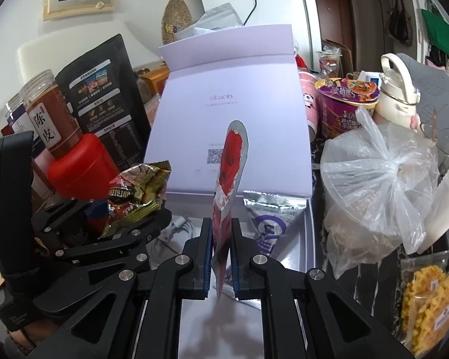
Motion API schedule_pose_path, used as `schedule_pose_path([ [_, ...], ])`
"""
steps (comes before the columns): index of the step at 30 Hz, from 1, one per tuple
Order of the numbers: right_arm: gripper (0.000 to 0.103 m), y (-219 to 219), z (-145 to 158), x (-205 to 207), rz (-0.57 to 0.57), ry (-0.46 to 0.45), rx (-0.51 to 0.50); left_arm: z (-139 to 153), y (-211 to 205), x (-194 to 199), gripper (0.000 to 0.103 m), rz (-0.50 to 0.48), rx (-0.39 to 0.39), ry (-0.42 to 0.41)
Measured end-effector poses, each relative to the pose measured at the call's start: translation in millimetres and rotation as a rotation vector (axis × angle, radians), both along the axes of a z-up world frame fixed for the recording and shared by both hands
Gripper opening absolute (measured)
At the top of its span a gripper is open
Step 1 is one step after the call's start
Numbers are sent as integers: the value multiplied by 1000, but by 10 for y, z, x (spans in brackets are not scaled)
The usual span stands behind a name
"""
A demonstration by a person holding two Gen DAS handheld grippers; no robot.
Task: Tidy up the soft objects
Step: 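Lower the chip bag and pink rose packet into the white box with both grippers, then open both grippers and withdraw them from the white box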
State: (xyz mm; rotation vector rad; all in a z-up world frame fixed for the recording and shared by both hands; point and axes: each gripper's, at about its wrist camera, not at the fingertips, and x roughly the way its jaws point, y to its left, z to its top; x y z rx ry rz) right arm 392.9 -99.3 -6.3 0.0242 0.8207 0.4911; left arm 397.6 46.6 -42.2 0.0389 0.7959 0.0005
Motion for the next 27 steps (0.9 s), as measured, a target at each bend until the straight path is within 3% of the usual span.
schedule_pose_path([
  [9, 12, 24, -107, 55, 7, 41, -64, -47, 4, 46, 54, 16, 11, 21],
  [14, 34, 17, -90, 49, -12, 30, -95, -75, 21, 101, 55, 41, 12, 51],
  [16, 38, 9, -67, 42, -23, 23, -104, -85, 35, 123, 56, 49, 2, 65],
  [22, 40, 4, -32, 31, -39, 9, -126, -98, 43, 139, 65, 55, 4, 81],
  [27, 40, 12, -5, 22, -42, -1, -137, -3, 25, 69, 71, 57, 26, 32],
])
